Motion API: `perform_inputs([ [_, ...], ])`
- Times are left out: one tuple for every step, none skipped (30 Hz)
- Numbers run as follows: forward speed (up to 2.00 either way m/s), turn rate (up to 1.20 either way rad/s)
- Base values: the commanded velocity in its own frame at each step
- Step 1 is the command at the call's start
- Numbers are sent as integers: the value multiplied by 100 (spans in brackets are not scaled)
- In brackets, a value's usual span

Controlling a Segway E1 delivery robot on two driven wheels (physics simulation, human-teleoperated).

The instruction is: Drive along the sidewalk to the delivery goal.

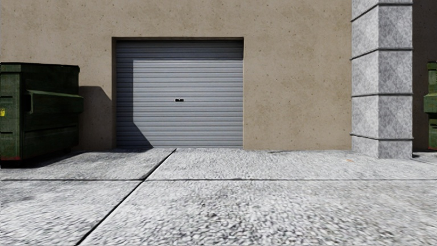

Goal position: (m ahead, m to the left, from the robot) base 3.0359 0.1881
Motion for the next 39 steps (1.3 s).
perform_inputs([
  [200, 0],
  [200, 0],
  [200, 0],
  [200, 0],
  [200, 0],
  [200, 0],
  [200, 0],
  [200, 0],
  [200, 0],
  [200, 0],
  [200, 0],
  [200, 0],
  [200, 0],
  [191, 0],
  [163, 0],
  [136, 0],
  [136, 0],
  [116, 0],
  [103, 0],
  [103, 0],
  [99, 0],
  [98, 0],
  [98, 0],
  [98, 0],
  [98, 0],
  [98, 5],
  [98, 12],
  [98, 12],
  [98, 16],
  [98, 18],
  [98, 20],
  [98, 20],
  [98, 23],
  [98, 25],
  [98, 27],
  [98, 27],
  [98, 30],
  [98, 31],
  [98, 35],
])
